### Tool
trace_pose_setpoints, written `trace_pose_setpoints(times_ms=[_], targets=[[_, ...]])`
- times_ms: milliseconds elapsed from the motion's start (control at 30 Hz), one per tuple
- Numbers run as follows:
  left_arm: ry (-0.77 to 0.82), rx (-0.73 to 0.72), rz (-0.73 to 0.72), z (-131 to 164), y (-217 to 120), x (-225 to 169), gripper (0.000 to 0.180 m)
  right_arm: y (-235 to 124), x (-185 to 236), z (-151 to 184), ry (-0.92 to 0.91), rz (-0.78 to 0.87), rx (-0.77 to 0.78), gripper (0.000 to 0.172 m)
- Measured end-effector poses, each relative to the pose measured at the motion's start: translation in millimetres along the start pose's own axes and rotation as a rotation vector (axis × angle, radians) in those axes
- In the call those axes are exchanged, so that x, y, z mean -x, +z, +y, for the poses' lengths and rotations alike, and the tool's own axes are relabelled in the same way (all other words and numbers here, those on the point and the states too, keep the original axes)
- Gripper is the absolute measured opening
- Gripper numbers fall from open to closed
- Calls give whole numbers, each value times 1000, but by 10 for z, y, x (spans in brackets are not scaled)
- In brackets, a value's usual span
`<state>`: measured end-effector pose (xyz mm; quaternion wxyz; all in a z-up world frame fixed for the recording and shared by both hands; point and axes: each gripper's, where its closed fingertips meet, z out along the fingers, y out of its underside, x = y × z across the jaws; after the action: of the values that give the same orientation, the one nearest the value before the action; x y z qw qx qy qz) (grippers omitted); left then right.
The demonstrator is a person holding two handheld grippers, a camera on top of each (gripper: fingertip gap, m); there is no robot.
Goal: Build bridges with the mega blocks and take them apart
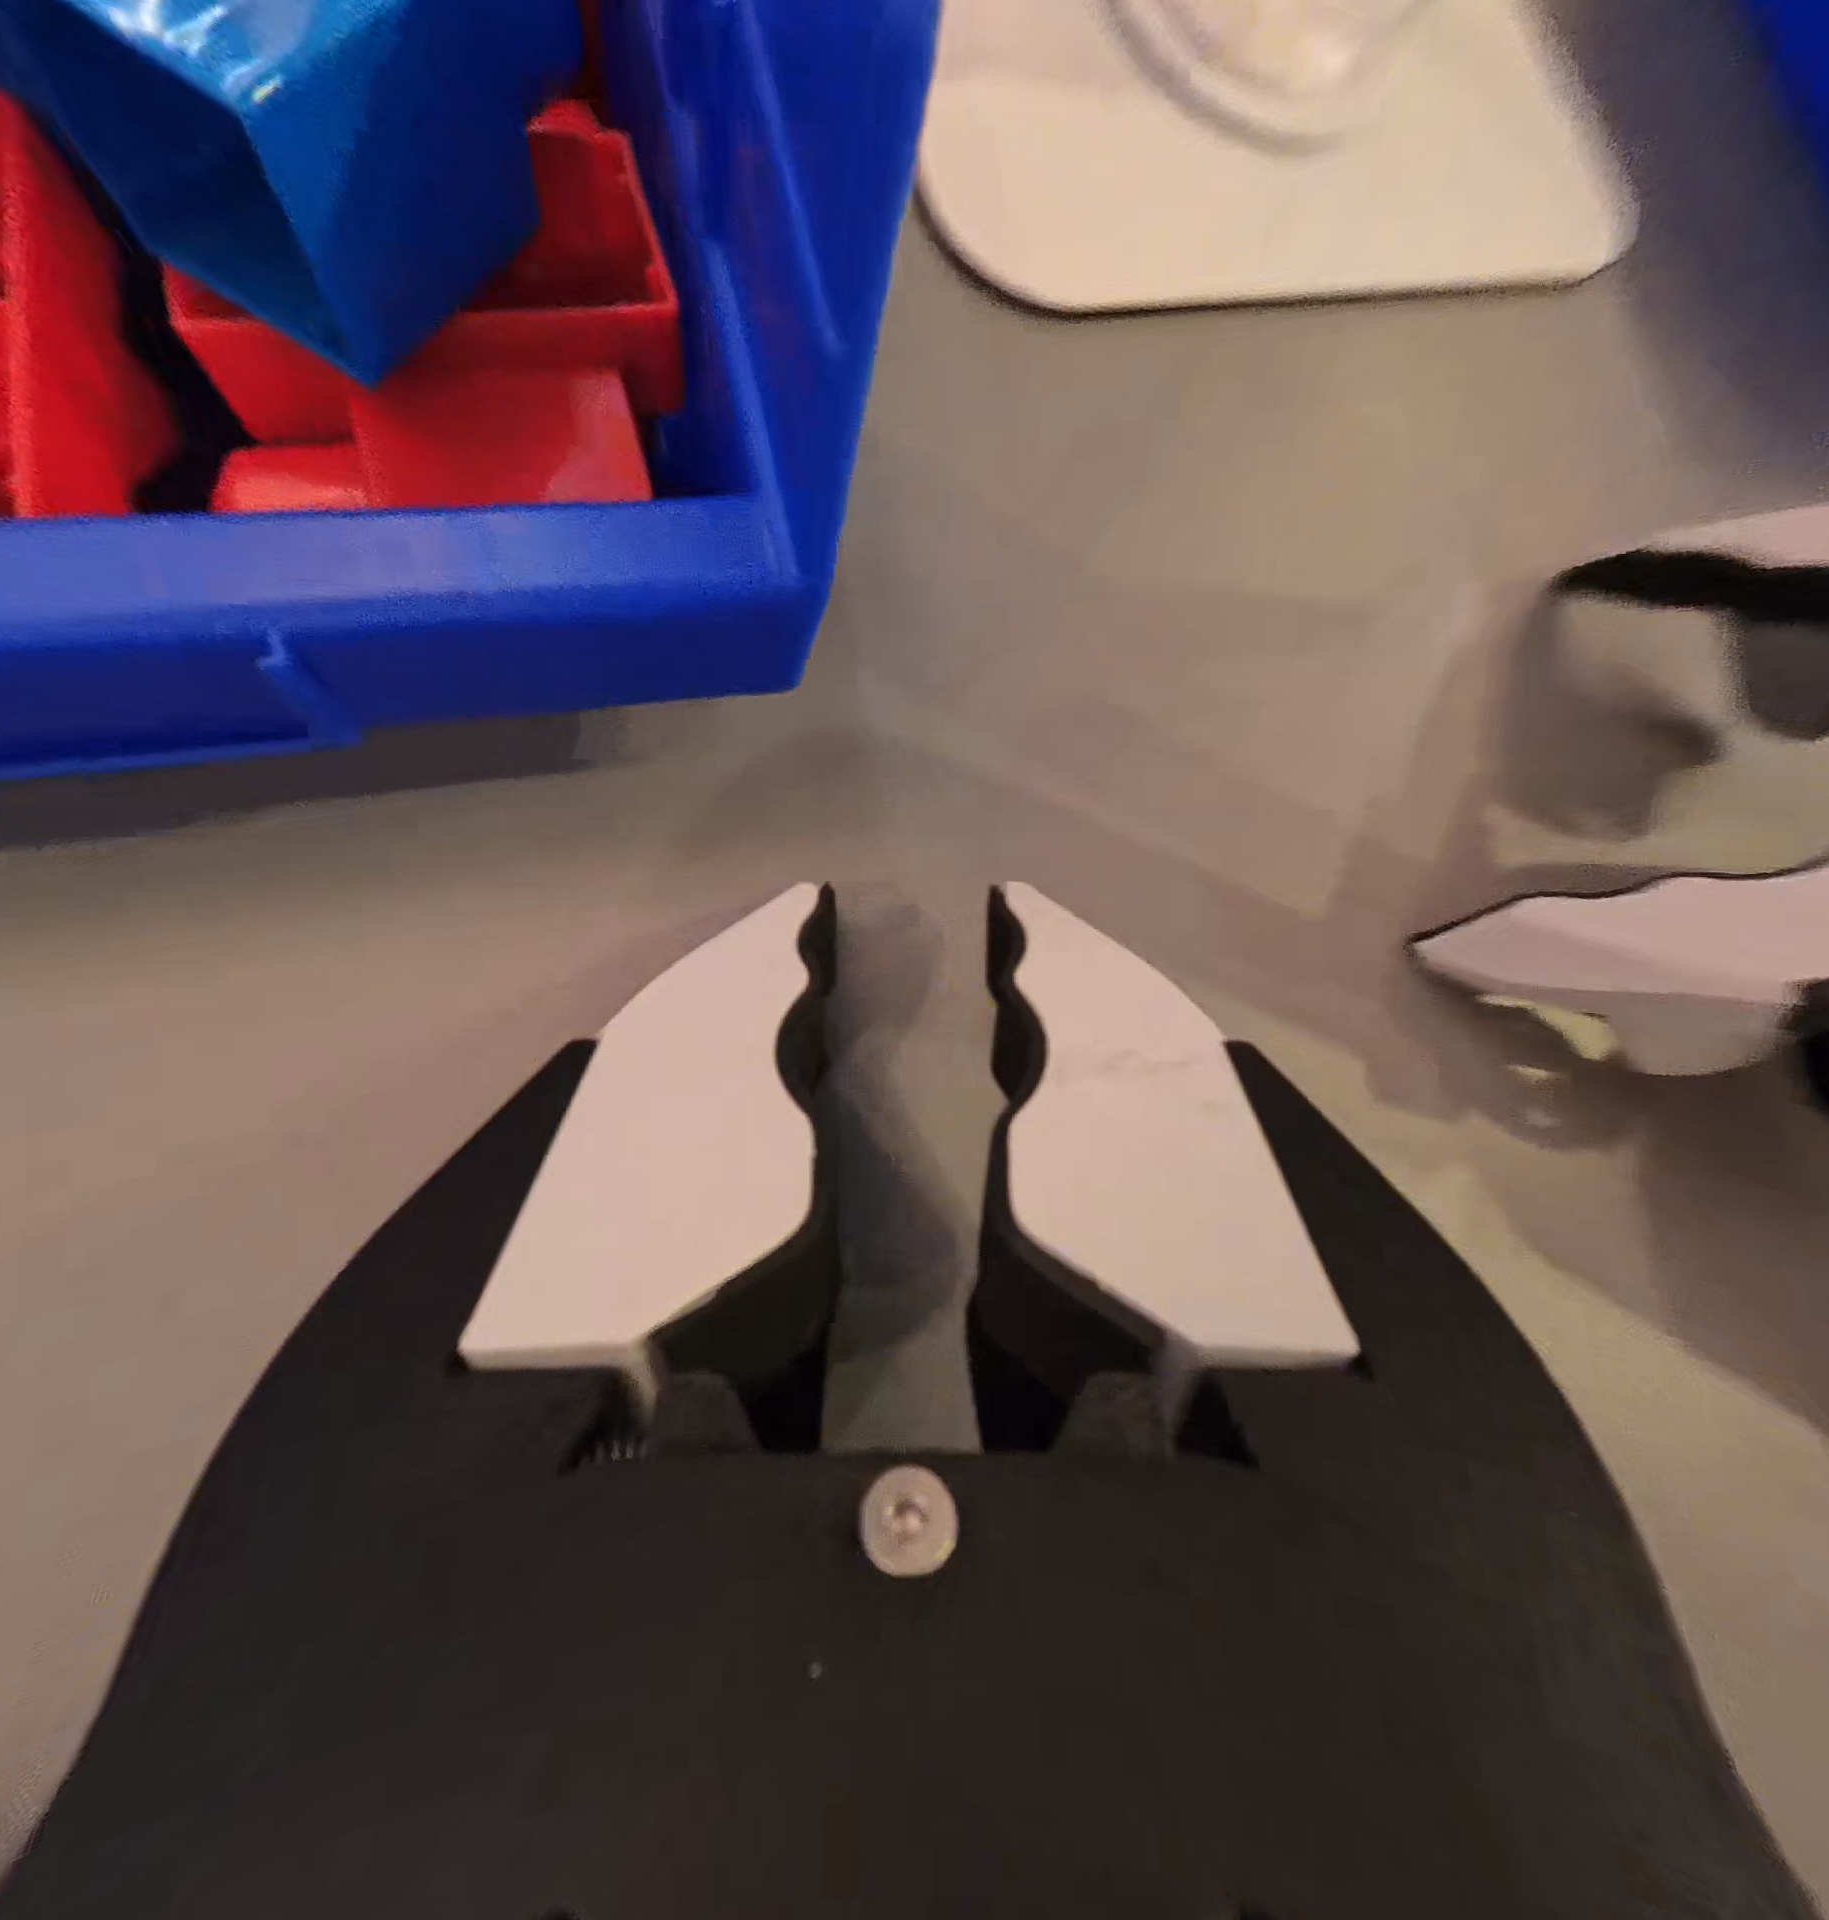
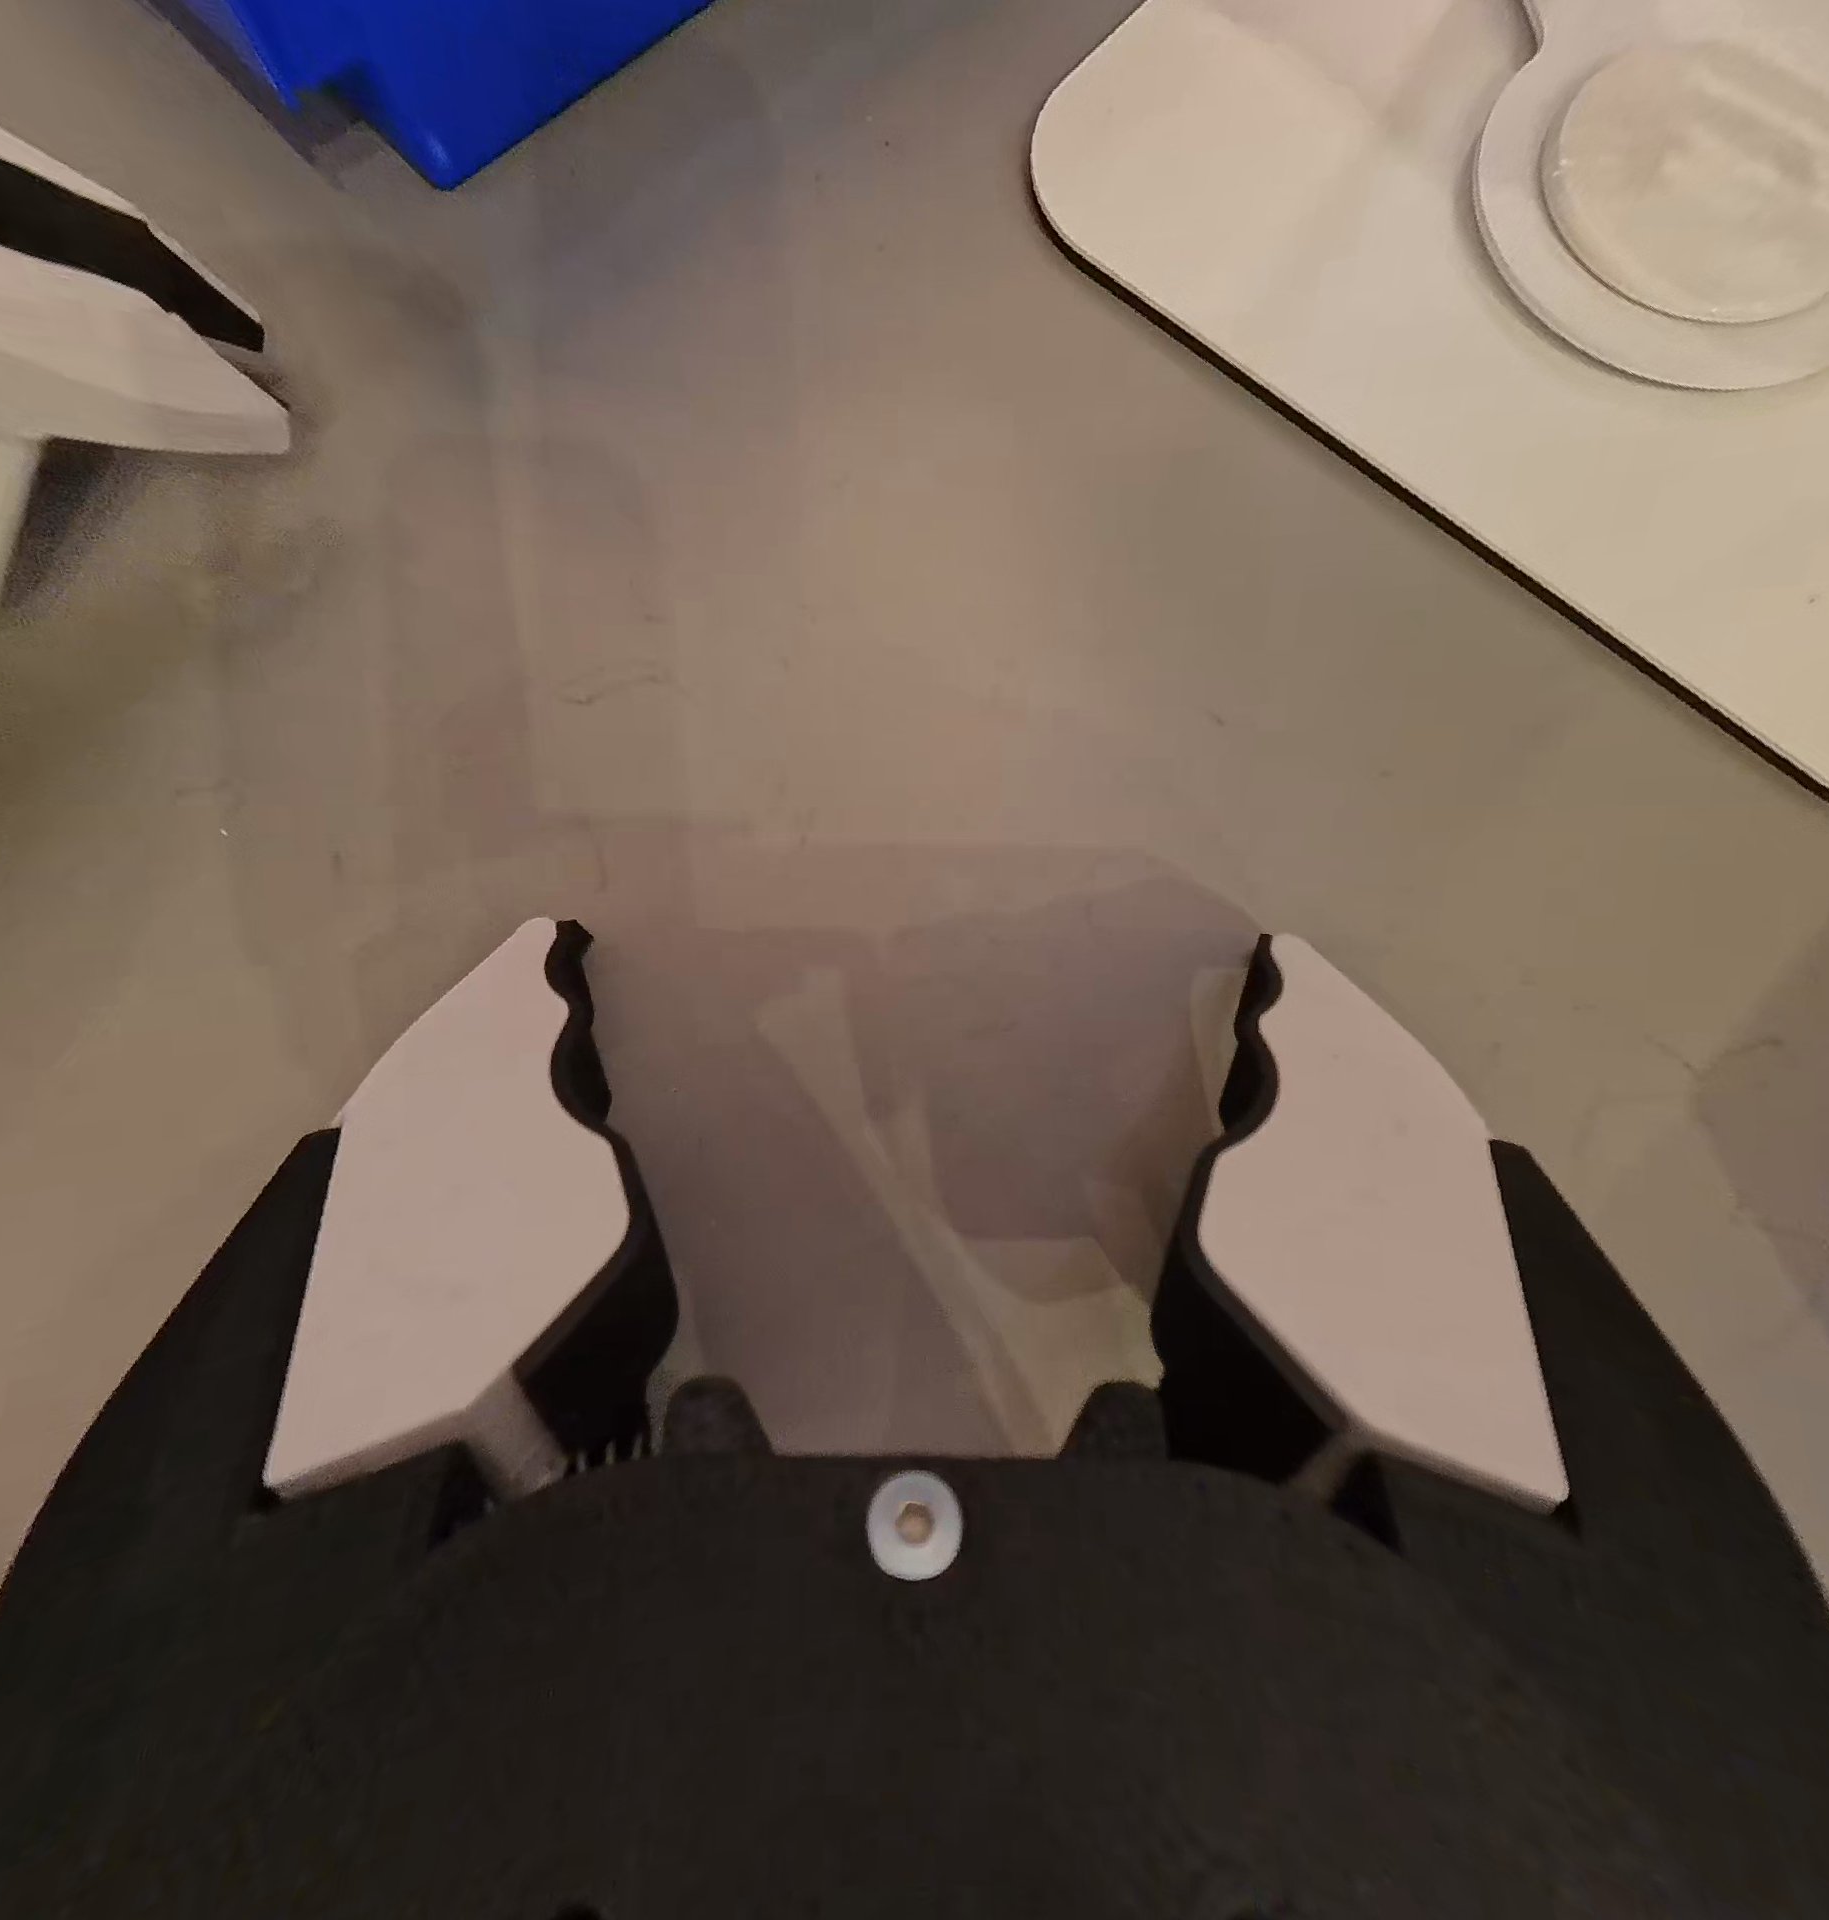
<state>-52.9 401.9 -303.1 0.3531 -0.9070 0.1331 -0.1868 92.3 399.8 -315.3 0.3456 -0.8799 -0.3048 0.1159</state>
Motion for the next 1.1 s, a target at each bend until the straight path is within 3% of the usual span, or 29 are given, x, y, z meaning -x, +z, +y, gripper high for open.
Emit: trace_pose_setpoints(times_ms=[67, 133, 267, 367, 433, 600, 733, 867, 1100], targets=[[-49, -31, 67, -28, -30, 15, 19, 0, 0, 0, 0, 0, 0, 118], [-47, -21, 25, -7, -33, 64, 9, 0, 1, 0, 0, 0, 0, 118], [253, 60, -118, 99, 59, -107, 54, 0, 1, 0, 0, 0, 0, 118], [377, 26, -171, 22, 106, -213, 48, -1, 1, 1, 0, 0, 0, 118], [363, 38, -141, 16, 136, -230, 46, -1, 1, 1, 0, 0, 0, 118], [205, 79, -170, 71, 97, -19, 102, -1, 1, 3, 0, 0, 0, 118], [139, 99, -199, 111, 84, 112, 126, -1, 1, 3, 0, 0, 0, 118], [141, 116, -199, 109, 118, 132, 138, -1, 1, 3, 0, 0, 0, 118], [138, 116, -202, 111, 117, 138, 139, -2, -2, 1, 0, 0, 0, 118]])
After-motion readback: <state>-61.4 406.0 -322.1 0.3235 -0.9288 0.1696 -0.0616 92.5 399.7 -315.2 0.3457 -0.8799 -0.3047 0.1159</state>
